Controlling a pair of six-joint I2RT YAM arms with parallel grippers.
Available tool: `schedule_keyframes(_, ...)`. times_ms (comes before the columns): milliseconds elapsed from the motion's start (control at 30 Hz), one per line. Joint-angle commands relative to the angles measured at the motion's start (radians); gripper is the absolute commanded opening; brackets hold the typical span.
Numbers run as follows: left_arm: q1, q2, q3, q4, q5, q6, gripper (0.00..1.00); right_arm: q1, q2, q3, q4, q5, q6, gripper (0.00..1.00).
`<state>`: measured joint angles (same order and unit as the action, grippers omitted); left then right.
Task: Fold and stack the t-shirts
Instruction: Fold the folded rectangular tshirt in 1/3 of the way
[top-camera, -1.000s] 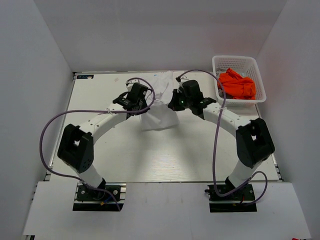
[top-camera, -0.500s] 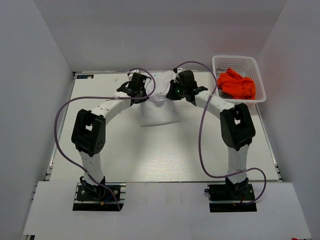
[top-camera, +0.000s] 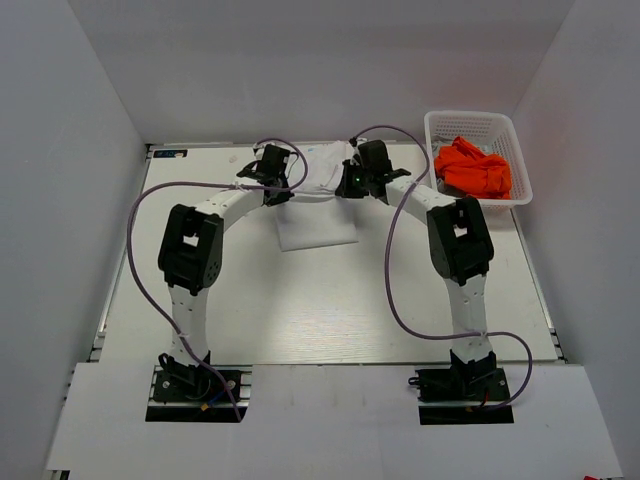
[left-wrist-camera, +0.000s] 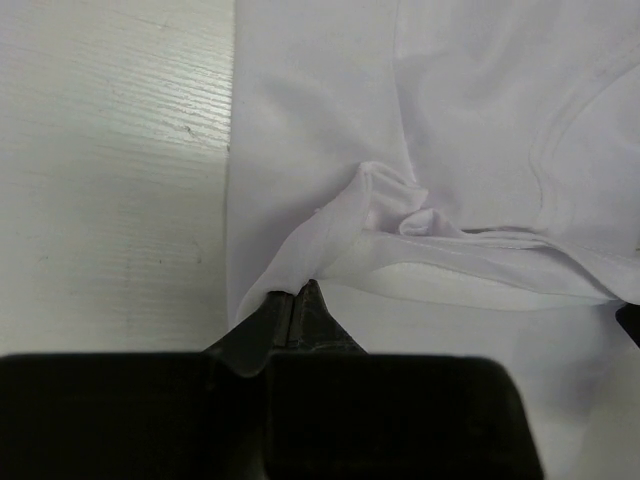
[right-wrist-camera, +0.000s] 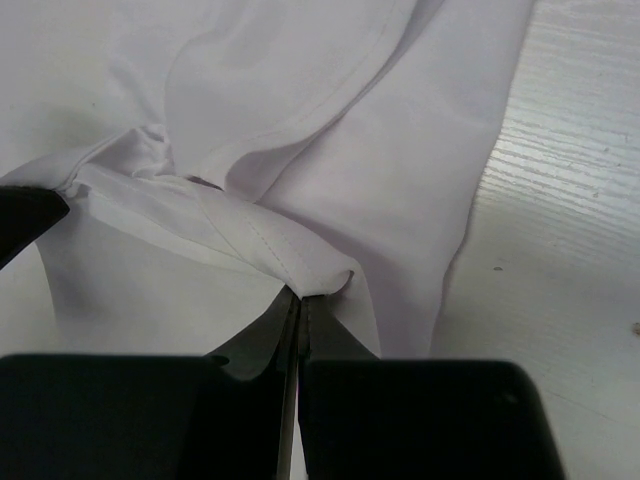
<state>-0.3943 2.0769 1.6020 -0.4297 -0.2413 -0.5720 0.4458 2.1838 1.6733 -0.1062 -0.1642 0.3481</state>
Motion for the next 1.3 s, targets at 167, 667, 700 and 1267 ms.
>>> schedule_keyframes(167, 0.028, 0.014, 0.064, 0.054, 0.013, 0.014, 0.57, -0.032, 0.07, 0.089, 0.076, -0.08, 0.037, 0.43)
schedule_keyframes(667, 0.037, -0.153, -0.105, 0.139, 0.204, 0.073, 1.0, -0.016, -0.187, -0.216, 0.229, -0.254, 0.025, 0.9)
schedule_keyframes(700, 0.026, -0.153, -0.105, 0.15, 0.223, 0.073, 1.0, -0.012, -0.18, -0.212, 0.229, -0.262, 0.031, 0.9)
schedule_keyframes(1267, 0.048, 0.104, 0.096, 0.184, 0.281, 0.112, 1.0, -0.009, 0.02, -0.04, 0.302, -0.327, 0.127, 0.9)
